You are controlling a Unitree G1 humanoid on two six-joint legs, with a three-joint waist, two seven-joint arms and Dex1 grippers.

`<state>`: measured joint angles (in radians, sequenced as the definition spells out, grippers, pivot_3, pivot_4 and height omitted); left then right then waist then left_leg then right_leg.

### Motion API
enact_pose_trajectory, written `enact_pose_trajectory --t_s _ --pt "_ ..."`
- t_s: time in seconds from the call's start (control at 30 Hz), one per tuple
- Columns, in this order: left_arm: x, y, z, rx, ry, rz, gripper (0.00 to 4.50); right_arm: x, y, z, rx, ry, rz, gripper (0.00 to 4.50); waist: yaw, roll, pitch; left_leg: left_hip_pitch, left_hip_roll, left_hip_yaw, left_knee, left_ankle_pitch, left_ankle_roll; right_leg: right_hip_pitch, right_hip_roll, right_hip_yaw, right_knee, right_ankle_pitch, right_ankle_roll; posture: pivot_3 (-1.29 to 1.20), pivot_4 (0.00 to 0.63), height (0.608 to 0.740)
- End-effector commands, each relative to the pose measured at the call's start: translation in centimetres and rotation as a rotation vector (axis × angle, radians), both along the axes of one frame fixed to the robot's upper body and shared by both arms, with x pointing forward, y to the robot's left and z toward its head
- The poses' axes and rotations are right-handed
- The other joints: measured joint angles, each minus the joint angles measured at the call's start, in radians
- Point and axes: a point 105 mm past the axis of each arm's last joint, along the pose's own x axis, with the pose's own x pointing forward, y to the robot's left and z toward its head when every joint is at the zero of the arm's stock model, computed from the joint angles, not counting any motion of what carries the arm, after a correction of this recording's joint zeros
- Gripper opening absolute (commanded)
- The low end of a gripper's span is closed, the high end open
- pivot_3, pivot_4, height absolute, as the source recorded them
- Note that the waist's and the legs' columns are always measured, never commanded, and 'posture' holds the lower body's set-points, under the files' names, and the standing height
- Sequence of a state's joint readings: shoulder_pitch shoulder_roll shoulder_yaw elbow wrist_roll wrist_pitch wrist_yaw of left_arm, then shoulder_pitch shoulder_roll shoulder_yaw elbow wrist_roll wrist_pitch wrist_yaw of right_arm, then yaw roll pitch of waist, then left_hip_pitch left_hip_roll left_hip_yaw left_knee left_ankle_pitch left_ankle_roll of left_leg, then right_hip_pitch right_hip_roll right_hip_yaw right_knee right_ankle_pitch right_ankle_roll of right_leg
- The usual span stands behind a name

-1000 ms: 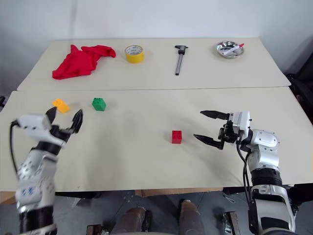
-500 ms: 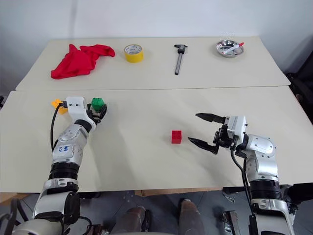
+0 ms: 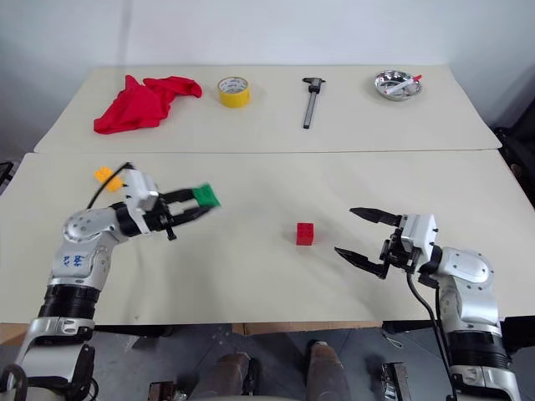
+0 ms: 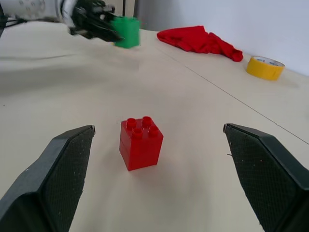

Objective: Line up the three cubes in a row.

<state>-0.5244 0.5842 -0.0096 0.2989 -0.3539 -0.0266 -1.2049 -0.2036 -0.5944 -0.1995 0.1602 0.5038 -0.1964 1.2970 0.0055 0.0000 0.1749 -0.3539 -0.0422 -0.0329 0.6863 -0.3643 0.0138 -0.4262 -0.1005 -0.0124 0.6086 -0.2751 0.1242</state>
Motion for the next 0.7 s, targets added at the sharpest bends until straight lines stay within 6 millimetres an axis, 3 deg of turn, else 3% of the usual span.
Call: enact_pose_trajectory --t_s 0.03,0.27,0.5,0.7 --pt "-1.2 -2.2 -2.2 0.118 0.043 -0.229 1.48 -0.7 -0.8 1.0 -0.009 -0.037 -0.017 4.50 0.001 0.000 0.000 0.000 0.000 0.000 0.000 0.000 0.000 0.000 0.000 0.000 0.000 0.000 0.000 0.00 0.150 0.740" --pt "0.9 -5.1 -4.3 0.146 0.084 -0.294 1.48 -2.0 -1.0 1.0 -0.004 -0.025 -0.048 4.50 0.004 -0.001 0.000 -0.001 0.000 0.002 0.000 0.000 0.001 -0.002 0.003 0.000 0.002 0.000 0.000 0.00 0.150 0.740" --pt "2.5 -5.7 -4.6 0.139 0.079 -0.234 1.48 -2.1 -0.6 1.0 0.000 -0.021 -0.060 4.50 0.006 -0.001 0.000 -0.001 0.000 0.002 0.000 0.000 0.002 -0.002 0.003 0.001 0.003 0.000 0.001 0.00 0.150 0.740" --pt "2.5 -6.0 -4.8 0.143 0.102 -0.262 1.48 -2.1 -0.3 0.9 0.003 -0.013 -0.052 4.50 0.018 -0.001 0.000 -0.001 0.000 0.003 0.003 -0.001 0.003 -0.001 0.003 0.001 0.004 0.001 0.001 0.00 0.150 0.740"
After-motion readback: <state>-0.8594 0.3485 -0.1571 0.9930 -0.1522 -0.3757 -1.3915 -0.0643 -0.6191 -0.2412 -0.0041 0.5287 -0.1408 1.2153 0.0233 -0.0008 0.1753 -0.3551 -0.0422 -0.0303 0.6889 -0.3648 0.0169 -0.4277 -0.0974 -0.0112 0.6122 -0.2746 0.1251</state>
